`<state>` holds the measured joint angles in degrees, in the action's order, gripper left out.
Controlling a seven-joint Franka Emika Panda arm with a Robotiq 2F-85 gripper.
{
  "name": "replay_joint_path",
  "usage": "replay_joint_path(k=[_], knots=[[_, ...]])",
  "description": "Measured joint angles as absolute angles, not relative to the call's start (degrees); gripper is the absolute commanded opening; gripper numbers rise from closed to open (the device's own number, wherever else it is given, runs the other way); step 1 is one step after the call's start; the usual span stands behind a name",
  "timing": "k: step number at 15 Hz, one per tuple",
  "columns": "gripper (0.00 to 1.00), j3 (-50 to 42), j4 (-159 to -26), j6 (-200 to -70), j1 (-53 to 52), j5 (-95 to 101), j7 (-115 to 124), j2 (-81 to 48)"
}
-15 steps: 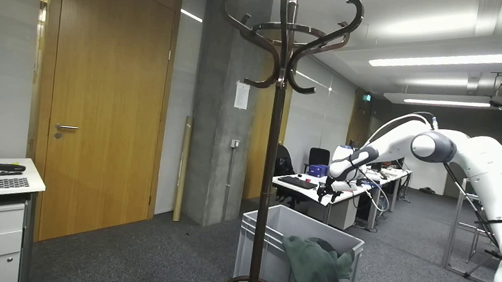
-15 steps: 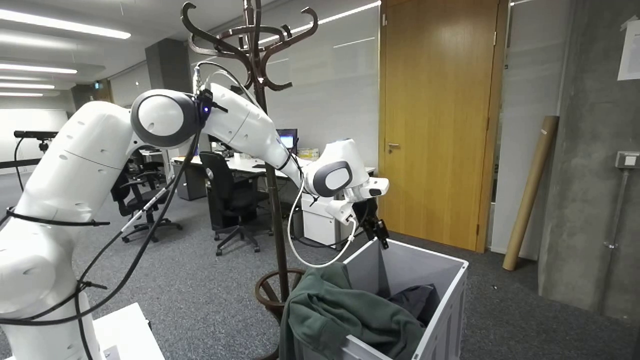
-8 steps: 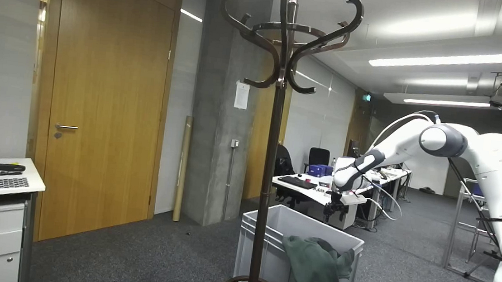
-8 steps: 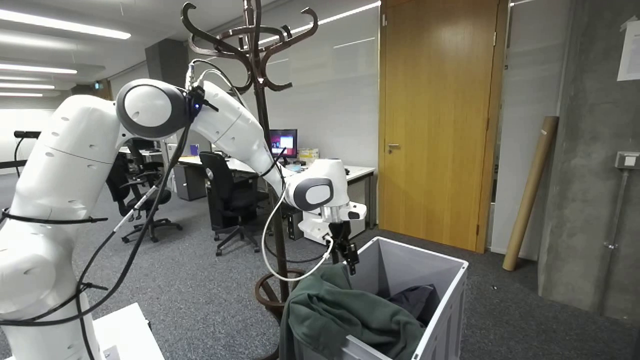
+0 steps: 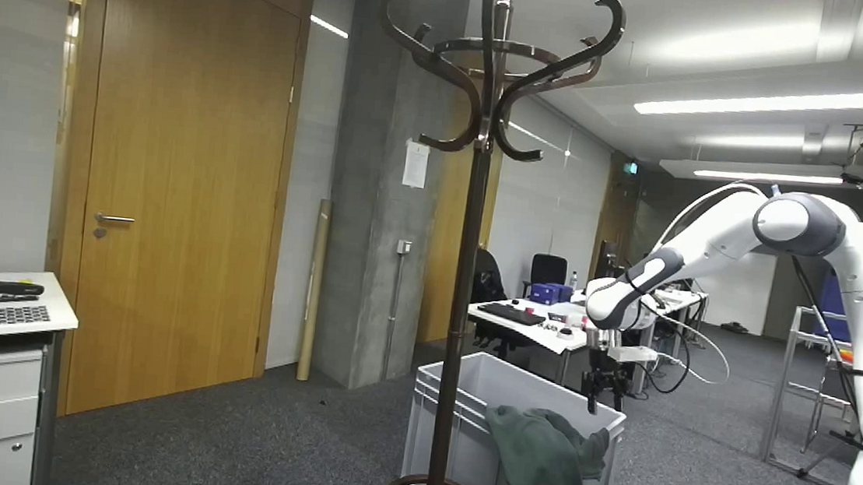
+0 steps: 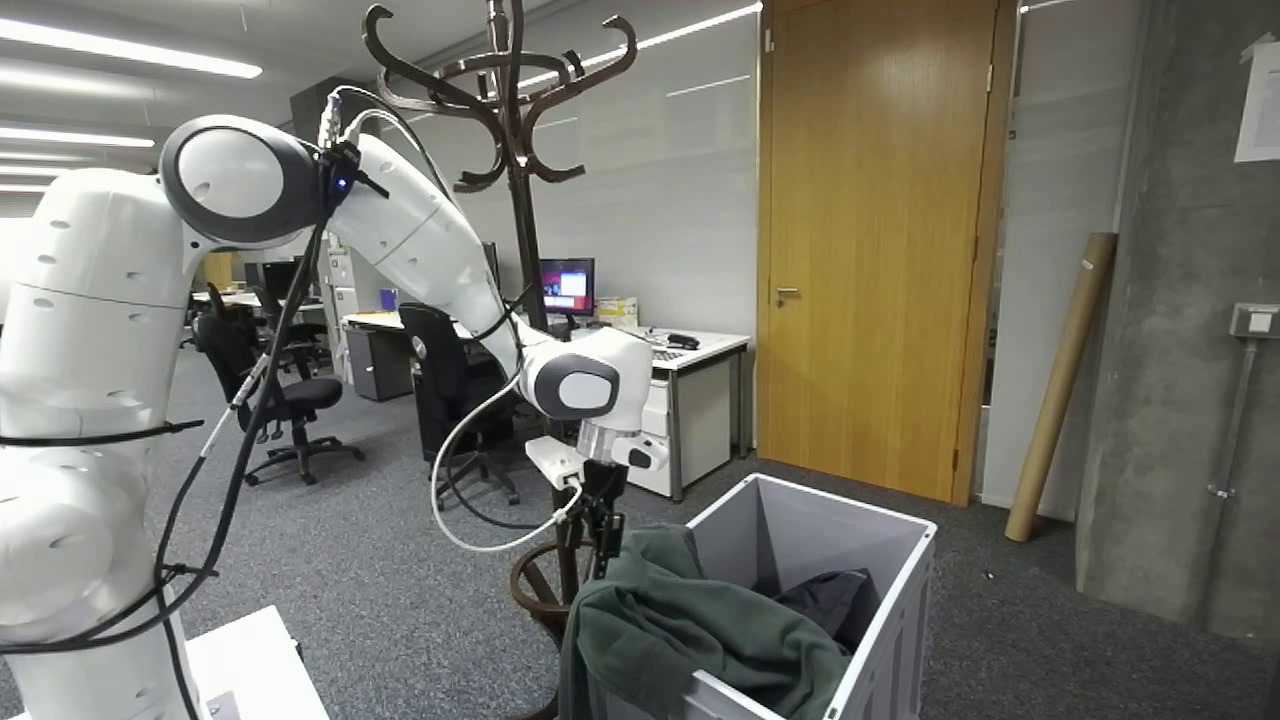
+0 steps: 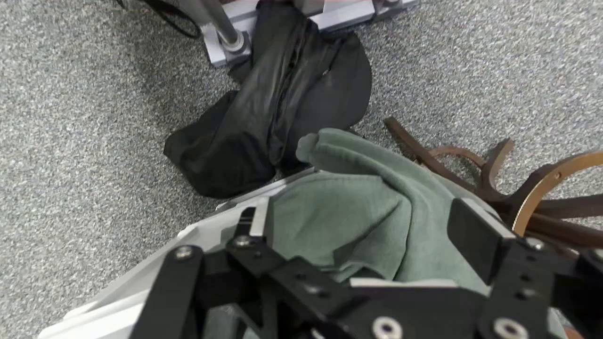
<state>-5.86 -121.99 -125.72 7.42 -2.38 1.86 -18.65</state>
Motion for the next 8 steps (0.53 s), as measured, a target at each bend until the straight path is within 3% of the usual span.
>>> replay_joint_path(k=[8], knots=[[1.00, -5.58, -129.05, -131.25, 5.89, -5.11, 8.07, -17.93]])
